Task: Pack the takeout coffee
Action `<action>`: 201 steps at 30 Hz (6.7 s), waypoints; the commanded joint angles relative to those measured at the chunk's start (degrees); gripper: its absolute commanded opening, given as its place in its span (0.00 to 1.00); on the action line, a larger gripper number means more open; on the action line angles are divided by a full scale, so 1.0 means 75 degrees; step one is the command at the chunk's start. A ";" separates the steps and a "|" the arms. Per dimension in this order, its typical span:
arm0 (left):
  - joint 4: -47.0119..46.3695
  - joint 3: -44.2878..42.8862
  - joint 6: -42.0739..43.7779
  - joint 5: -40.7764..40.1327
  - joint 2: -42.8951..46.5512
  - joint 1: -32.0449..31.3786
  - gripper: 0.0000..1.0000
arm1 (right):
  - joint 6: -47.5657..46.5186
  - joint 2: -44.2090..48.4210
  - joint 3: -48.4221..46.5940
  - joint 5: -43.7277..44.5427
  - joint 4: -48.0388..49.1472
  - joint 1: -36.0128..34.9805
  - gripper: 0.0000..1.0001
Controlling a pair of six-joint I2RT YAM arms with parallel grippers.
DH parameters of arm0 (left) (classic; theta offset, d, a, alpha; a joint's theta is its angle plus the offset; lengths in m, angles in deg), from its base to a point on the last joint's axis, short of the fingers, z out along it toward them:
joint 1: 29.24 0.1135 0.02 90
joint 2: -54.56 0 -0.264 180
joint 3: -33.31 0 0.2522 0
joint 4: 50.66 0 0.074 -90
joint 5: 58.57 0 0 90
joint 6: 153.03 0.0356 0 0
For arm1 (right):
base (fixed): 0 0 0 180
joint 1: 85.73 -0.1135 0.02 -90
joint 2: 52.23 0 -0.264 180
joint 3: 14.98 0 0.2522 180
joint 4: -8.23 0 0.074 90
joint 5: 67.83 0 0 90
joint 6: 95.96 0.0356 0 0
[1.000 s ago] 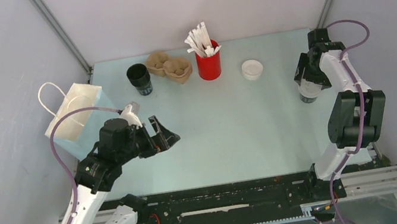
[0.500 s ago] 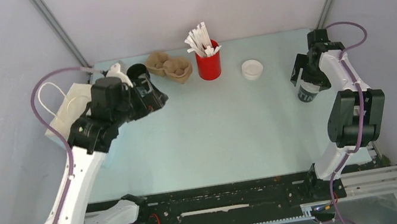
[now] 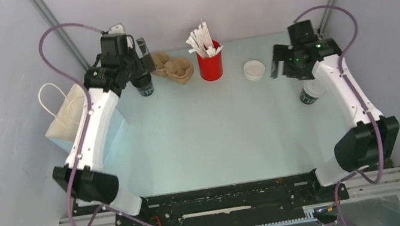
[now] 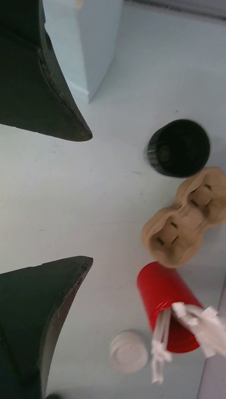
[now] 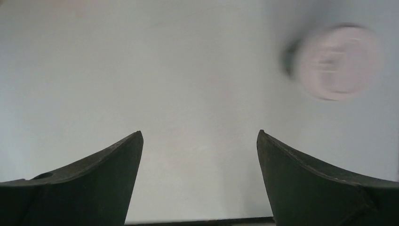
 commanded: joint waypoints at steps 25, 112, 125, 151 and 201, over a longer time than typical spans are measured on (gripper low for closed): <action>0.0343 -0.4336 0.0162 0.1781 -0.5607 0.1475 0.51 | 0.0522 0.0136 0.0214 -0.2719 -0.0739 -0.2192 0.99; 0.0638 -0.4685 0.0391 0.1524 -0.5372 0.1063 0.00 | 0.0522 0.0034 0.0645 -0.3217 -0.0404 -0.2087 0.98; 0.0598 -0.4642 0.0146 0.2018 -0.5483 0.1176 0.16 | 0.0504 0.0034 0.0648 -0.3239 -0.0417 -0.2088 0.98; 0.0904 -0.4440 0.0560 0.2126 -0.5687 0.1153 0.32 | 0.0507 0.0025 0.0636 -0.3339 -0.0356 -0.2146 0.98; 0.0597 -0.4356 0.0252 0.2808 -0.5754 0.1398 0.24 | 0.0481 -0.0095 0.0578 -0.3450 -0.0312 -0.2258 0.97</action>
